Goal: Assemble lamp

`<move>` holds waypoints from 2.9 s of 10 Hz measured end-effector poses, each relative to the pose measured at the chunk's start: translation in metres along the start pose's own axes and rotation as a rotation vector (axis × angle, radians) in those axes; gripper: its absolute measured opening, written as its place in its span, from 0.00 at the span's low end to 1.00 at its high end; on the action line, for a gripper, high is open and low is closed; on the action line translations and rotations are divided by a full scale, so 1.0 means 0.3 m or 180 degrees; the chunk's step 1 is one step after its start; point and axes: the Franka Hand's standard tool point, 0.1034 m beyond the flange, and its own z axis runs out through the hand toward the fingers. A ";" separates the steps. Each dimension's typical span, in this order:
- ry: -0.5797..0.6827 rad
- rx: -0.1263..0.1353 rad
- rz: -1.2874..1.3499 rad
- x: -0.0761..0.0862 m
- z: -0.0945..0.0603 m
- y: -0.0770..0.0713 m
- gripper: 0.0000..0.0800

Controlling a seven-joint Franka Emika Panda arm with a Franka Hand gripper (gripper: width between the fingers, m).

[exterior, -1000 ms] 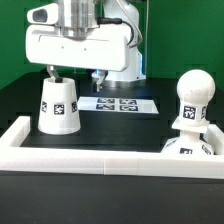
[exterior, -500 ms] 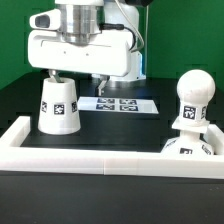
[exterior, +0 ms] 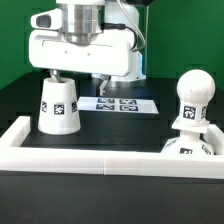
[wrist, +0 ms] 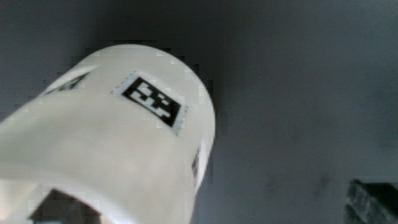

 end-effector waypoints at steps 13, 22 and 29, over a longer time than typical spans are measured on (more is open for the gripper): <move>-0.0126 0.0135 0.0384 -0.040 -0.042 -0.124 0.05; -0.0264 0.0374 0.0914 0.134 -0.342 -0.439 0.05; -0.0268 0.0472 0.0956 0.229 -0.538 -0.615 0.05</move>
Offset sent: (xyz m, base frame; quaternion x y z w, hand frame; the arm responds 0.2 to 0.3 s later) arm 0.0000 0.0000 0.0000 0.0000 0.0000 0.0000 1.0000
